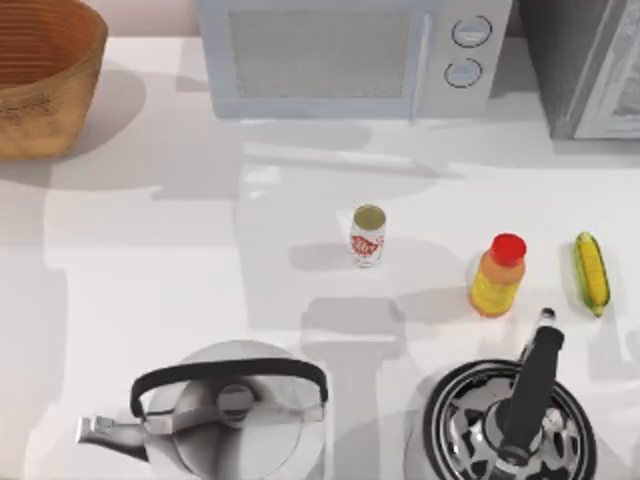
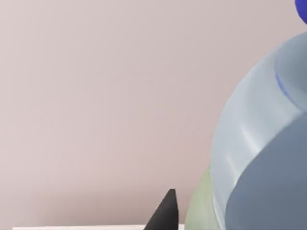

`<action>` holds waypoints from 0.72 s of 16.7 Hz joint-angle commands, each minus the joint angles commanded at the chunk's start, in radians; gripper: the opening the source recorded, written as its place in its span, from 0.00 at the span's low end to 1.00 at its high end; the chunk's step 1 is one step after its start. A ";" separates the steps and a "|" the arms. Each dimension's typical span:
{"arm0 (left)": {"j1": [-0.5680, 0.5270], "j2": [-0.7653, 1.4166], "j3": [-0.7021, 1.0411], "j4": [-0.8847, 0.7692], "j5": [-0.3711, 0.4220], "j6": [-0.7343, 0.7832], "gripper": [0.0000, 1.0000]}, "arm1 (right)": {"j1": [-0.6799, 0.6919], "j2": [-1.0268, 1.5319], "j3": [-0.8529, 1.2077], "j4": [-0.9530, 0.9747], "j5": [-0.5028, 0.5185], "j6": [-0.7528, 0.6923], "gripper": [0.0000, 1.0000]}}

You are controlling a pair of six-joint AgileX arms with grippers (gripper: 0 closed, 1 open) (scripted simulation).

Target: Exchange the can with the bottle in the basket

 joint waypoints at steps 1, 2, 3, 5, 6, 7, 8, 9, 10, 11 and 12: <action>0.001 0.002 -0.001 -0.003 -0.002 0.001 0.00 | 0.000 0.000 0.000 0.000 0.000 0.000 1.00; 0.001 0.002 -0.001 -0.003 -0.002 0.001 0.00 | 0.000 0.000 0.000 0.000 0.000 0.000 1.00; 0.001 0.002 -0.001 -0.003 -0.002 0.001 0.00 | 0.000 0.000 0.000 0.000 0.000 0.000 1.00; -0.004 -0.001 -0.004 -0.001 -0.001 0.002 0.00 | 0.000 0.000 0.000 0.000 0.000 0.000 1.00; -0.005 0.003 -0.002 0.002 -0.002 0.002 0.00 | 0.000 0.000 0.000 0.000 0.000 0.000 1.00; -0.007 0.016 0.007 0.014 -0.004 0.001 0.00 | 0.000 0.000 0.000 0.000 0.000 0.000 1.00; -0.010 0.040 0.019 0.033 -0.007 0.000 0.00 | 0.000 0.000 0.000 0.000 0.000 0.000 1.00; -0.012 0.073 0.031 0.049 -0.010 -0.001 0.00 | 0.000 0.000 0.000 0.000 0.000 0.000 1.00; -0.014 0.114 0.040 0.064 -0.013 -0.001 0.00 | 0.000 0.000 0.000 0.000 0.000 0.000 1.00; -0.017 0.151 0.049 0.083 -0.014 -0.003 0.00 | 0.000 0.000 0.000 0.000 0.000 0.000 1.00; -0.020 0.178 0.058 0.104 -0.017 -0.003 0.00 | 0.000 0.000 0.000 0.000 0.000 0.000 1.00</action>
